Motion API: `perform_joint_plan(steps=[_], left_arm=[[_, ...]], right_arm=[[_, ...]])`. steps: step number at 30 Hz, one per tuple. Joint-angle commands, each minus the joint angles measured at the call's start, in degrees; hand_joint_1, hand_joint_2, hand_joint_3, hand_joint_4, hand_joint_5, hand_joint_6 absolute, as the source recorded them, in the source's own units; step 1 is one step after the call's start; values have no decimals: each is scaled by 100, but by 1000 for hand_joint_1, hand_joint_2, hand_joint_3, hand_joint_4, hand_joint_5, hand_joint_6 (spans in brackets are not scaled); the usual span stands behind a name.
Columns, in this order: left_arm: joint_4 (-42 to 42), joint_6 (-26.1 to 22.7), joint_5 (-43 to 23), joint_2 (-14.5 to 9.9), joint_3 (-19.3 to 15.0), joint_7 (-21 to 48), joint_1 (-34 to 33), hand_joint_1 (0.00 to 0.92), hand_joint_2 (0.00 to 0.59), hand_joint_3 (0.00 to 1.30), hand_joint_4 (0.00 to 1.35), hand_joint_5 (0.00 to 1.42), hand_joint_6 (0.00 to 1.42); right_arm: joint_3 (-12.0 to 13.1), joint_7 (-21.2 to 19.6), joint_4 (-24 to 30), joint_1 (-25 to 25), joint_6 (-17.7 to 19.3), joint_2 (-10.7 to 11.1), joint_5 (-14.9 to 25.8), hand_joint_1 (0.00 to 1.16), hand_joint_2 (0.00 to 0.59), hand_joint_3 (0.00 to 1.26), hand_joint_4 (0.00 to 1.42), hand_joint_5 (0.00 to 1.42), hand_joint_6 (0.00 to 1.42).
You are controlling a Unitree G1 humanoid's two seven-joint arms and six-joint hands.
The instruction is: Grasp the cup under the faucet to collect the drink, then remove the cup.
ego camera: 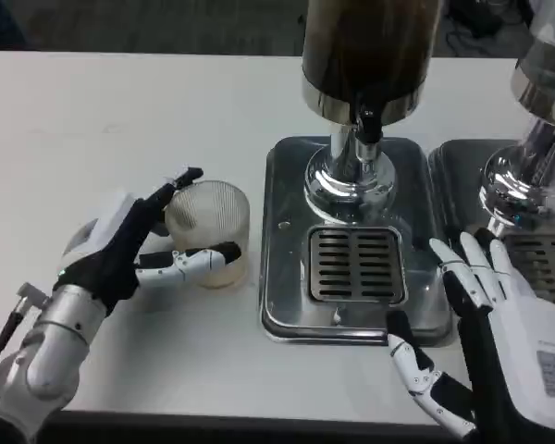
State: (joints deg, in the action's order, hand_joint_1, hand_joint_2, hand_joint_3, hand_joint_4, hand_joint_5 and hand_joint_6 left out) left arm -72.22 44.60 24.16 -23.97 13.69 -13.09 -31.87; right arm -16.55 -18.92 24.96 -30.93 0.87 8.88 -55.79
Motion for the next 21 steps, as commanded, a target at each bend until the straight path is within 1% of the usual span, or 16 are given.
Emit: perform_joint_plan(steps=[1, 5, 7, 9, 11, 12, 14, 21], left_arm=[[-29, 108, -129, 132, -83, 84, 123, 503, 92, 370, 370, 654, 742], [7, 185, -275, 202, -229, 62, 187, 515, 101, 505, 536, 818, 979], [19, 211, -299, 216, -264, 33, 202, 542, 87, 573, 611, 896, 1082], [43, 249, -329, 228, -304, -85, 233, 575, 58, 630, 672, 950, 1165], [73, 283, -329, 229, -334, -231, 263, 592, 31, 663, 719, 981, 1207], [83, 292, -319, 232, -344, -273, 272, 615, 21, 683, 740, 995, 1231], [114, 329, -266, 217, -349, -416, 296, 626, 5, 715, 778, 1019, 1257], [187, 437, -71, 115, -328, -770, 353, 634, 0, 740, 812, 1038, 1287]], right_arm=[[27, 20, 57, -19, -42, -14, 55, 408, 449, 187, 64, 4, 94], [20, 25, 51, -22, -28, -6, 84, 408, 448, 192, 64, 4, 93], [14, 26, 51, -22, -23, 2, 98, 408, 447, 193, 65, 4, 89], [7, 21, 51, -19, -11, 11, 113, 407, 446, 195, 66, 4, 86], [9, 25, 47, -17, -2, 20, 137, 405, 443, 195, 68, 4, 84], [11, 28, 45, -18, 1, 27, 148, 405, 442, 196, 69, 4, 84], [6, 30, 40, -20, 18, 41, 174, 403, 441, 196, 72, 4, 83], [-11, 23, 8, 5, 40, 64, 250, 399, 439, 194, 76, 4, 74]])
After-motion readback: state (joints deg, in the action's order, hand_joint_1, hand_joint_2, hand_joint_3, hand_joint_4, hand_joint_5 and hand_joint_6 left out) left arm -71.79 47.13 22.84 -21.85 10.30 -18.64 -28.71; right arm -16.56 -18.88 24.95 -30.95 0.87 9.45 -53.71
